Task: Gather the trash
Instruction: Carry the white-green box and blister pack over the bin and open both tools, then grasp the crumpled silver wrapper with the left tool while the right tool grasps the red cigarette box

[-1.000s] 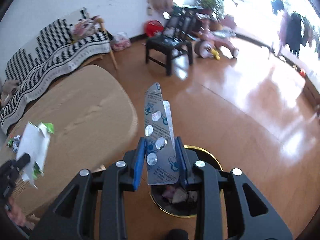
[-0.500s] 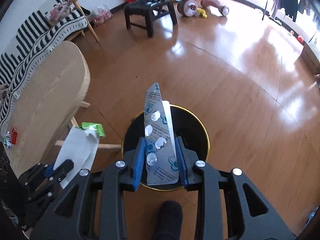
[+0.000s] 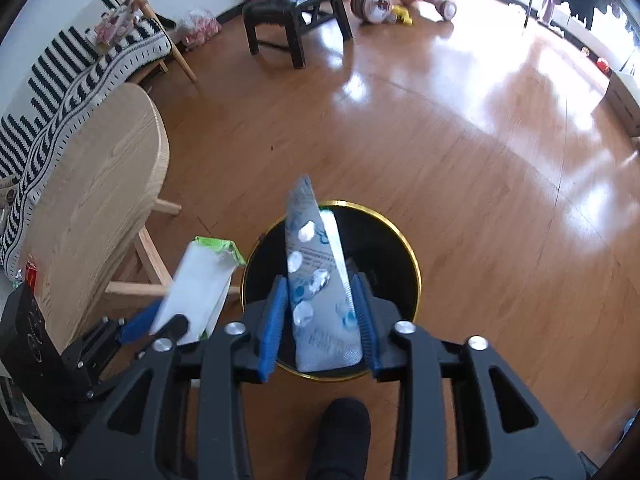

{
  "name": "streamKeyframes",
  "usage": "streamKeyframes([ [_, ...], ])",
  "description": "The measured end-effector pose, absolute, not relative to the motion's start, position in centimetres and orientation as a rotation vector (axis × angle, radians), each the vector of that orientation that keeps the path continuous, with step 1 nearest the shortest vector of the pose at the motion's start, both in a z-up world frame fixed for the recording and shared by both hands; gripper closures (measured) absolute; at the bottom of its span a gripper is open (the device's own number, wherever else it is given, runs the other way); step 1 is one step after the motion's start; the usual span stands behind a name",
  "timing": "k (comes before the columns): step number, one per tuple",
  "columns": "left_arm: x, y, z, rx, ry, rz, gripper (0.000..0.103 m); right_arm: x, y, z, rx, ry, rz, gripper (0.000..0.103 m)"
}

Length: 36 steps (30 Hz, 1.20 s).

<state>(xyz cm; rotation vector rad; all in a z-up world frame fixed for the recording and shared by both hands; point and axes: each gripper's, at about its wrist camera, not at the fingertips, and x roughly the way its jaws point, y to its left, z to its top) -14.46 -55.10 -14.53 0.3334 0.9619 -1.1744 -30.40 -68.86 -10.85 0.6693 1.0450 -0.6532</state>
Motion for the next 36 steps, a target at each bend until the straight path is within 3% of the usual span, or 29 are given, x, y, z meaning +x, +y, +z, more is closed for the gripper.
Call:
streamKeyframes([
  [1, -14.6, -55.1, -14.6, 0.339, 0.958, -1.169, 0.044, -30.2, -68.7, -11.0, 0.658, 1.056, -0.658, 0.050],
  [8, -14.3, -54.8, -14.6, 0.328, 0.973, -1.186, 0.041, -29.4, -68.3, -10.8, 0.634, 1.051, -0.662, 0.045],
  [11, -13.8, -53.9, -13.6, 0.294, 0.972, -1.181, 0.033, -29.1, -68.1, -10.2, 0.637, 1.025, -0.657, 0.042],
  [13, -13.5, -52.9, -12.4, 0.280, 0.954, -1.175, 0.028, -28.4, -67.6, -9.6, 0.619, 1.005, -0.654, 0.035],
  [18, -12.1, -48.8, -8.7, 0.252, 0.886, -1.138, 0.016, -25.6, -65.2, -6.8, 0.545, 0.929, -0.630, 0.032],
  [28, -4.8, -33.0, -2.2, 0.161, 0.790, -0.801, 0.011, -15.4, -52.7, -0.3, 0.392, 0.771, -0.405, 0.021],
  [36, 0.4, -17.2, -0.6, 0.098, 0.784, -0.479, 0.010, -7.3, -39.2, 1.1, 0.256, 0.762, -0.176, 0.021],
])
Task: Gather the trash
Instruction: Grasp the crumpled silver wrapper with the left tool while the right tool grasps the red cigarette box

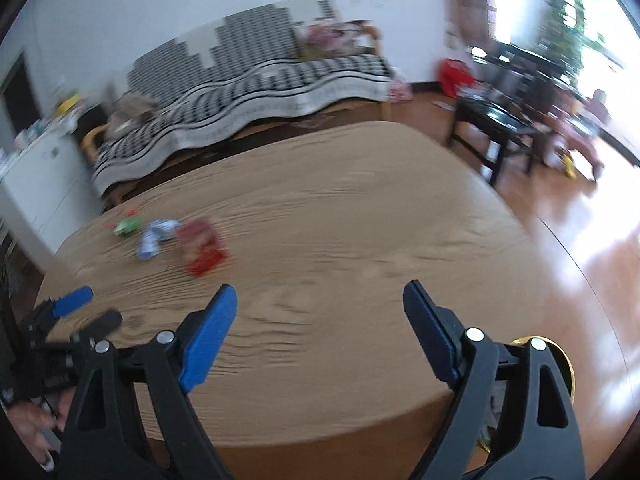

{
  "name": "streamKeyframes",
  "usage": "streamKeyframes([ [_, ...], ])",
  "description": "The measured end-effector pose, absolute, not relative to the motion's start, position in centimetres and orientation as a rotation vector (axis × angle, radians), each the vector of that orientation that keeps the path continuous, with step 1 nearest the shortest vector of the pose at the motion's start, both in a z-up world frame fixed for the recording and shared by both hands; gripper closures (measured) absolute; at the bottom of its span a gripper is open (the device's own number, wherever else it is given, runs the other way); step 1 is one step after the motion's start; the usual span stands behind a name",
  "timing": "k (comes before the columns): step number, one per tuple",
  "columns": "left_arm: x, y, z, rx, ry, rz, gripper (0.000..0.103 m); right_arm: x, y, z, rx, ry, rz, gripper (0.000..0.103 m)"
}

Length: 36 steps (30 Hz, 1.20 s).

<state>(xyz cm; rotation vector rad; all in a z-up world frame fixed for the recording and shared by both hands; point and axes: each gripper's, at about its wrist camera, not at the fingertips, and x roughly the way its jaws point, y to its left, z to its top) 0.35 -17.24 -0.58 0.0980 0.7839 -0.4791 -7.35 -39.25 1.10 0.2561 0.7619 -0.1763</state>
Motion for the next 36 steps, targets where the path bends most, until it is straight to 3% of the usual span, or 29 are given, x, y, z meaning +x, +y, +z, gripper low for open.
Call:
streamKeyframes([
  [6, 2.2, -8.6, -0.1, 0.017, 0.790, -0.304, 0.010, -3.0, -30.6, 0.4, 0.146, 0.780, -0.057, 0.019],
  [14, 2.0, -5.6, 0.1, 0.050, 0.769, -0.264, 0.010, -0.7, -25.1, -1.4, 0.067, 0.813, -0.011, 0.019],
  [26, 4.1, -5.6, -1.4, 0.088, 0.785, -0.273, 0.010, 0.7, -24.9, -2.6, 0.082, 0.818, -0.005, 0.018],
  [36, 10.1, -8.4, -6.4, 0.078, 0.876, -0.283, 0.010, 5.9, -26.4, -5.9, 0.083, 0.856, -0.038, 0.015],
])
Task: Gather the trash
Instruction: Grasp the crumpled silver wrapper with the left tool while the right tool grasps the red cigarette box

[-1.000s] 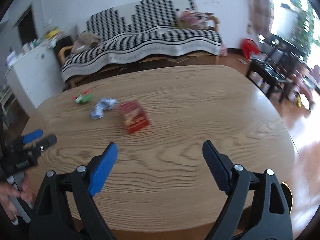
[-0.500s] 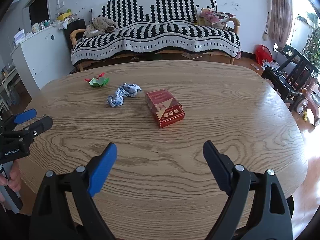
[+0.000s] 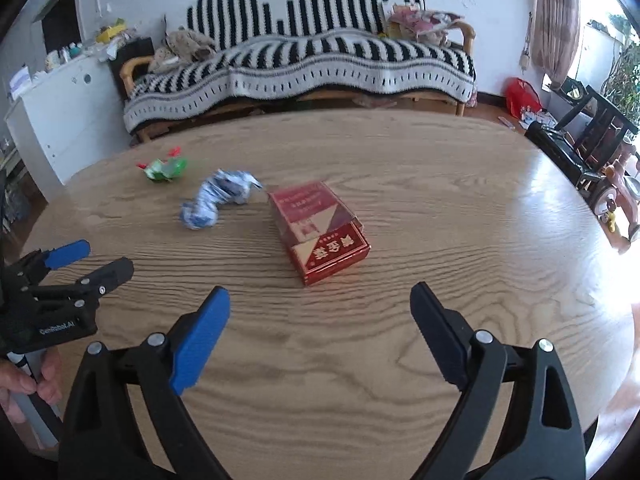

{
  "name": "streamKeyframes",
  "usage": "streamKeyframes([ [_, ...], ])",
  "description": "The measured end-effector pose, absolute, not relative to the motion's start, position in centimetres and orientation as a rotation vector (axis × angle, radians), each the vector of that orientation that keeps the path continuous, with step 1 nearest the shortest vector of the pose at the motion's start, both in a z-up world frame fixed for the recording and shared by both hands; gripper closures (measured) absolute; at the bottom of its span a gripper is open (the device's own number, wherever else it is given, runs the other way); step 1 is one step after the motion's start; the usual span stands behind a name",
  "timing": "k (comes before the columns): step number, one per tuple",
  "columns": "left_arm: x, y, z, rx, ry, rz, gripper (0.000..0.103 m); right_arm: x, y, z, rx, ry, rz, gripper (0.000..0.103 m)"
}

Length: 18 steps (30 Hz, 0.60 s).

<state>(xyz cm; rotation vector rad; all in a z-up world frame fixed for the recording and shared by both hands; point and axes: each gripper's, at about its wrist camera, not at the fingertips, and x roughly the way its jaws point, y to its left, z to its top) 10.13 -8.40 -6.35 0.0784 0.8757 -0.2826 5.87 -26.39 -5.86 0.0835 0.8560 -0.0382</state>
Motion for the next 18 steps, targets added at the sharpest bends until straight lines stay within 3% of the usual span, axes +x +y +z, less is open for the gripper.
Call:
streamKeyframes([
  [14, 18.5, -14.3, -10.2, 0.203, 0.923, -0.359, 0.010, 14.1, -27.3, -11.2, 0.030, 0.974, -0.042, 0.013],
  [16, 18.9, -15.0, -10.1, 0.196, 0.917, -0.383, 0.011, 14.5, -27.1, -11.1, 0.021, 0.960, -0.020, 0.025],
  [17, 19.0, -15.3, -10.0, 0.196, 0.915, -0.383, 0.016, 14.6, -26.8, -10.8, 0.016, 0.951, -0.008, 0.032],
  [18, 18.9, -15.7, -9.9, 0.206, 0.905, -0.381, 0.029, 14.8, -26.6, -10.6, 0.007, 0.949, -0.003, 0.039],
])
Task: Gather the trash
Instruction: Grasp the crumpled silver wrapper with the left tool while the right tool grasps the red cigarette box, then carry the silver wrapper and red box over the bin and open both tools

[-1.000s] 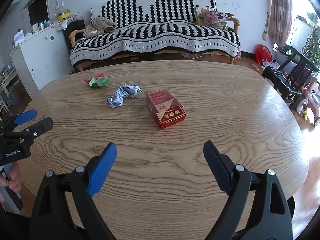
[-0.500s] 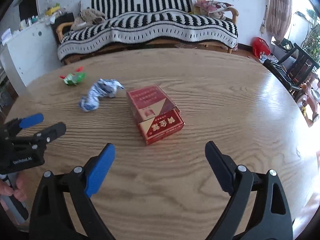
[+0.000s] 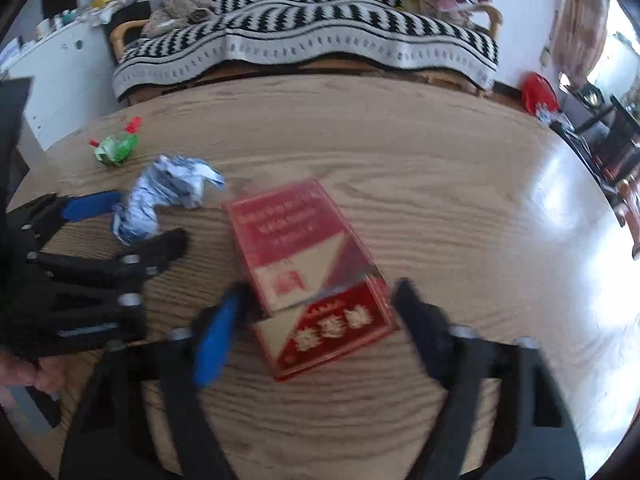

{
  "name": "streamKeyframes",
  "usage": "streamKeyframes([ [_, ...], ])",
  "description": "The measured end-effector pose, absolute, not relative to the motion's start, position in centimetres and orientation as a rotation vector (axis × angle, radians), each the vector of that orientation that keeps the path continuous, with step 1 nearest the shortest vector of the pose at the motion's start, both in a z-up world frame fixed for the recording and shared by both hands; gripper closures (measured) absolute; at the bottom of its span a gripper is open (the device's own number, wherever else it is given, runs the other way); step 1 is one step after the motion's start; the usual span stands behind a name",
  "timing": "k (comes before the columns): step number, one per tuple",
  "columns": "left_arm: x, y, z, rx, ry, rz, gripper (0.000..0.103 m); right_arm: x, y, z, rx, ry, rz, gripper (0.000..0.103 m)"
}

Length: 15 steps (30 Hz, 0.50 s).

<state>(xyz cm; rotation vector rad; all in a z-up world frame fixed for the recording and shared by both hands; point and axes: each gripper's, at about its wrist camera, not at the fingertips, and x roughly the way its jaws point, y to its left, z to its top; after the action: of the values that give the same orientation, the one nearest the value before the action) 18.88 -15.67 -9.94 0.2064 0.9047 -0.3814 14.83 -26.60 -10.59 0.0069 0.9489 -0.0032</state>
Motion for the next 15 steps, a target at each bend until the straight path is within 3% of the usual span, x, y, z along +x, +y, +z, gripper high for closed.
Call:
streamKeyframes([
  [1, 18.7, -16.0, -9.8, 0.217, 0.893, -0.382, 0.039, 14.9, -26.4, -10.5, 0.005, 0.951, 0.004, 0.041],
  [3, 18.2, -16.6, -9.6, 0.224, 0.882, -0.400, 0.070, 14.9, -26.1, -10.5, -0.014, 0.939, 0.008, 0.042],
  [5, 17.9, -16.9, -9.4, 0.220, 0.892, -0.415, 0.081, 14.7, -25.8, -10.4, -0.025, 0.931, 0.007, 0.044],
  [15, 14.6, -14.1, -7.5, 0.197, 0.897, -0.342, 0.084, 11.0, -26.4, -8.8, -0.044, 0.921, -0.034, 0.045],
])
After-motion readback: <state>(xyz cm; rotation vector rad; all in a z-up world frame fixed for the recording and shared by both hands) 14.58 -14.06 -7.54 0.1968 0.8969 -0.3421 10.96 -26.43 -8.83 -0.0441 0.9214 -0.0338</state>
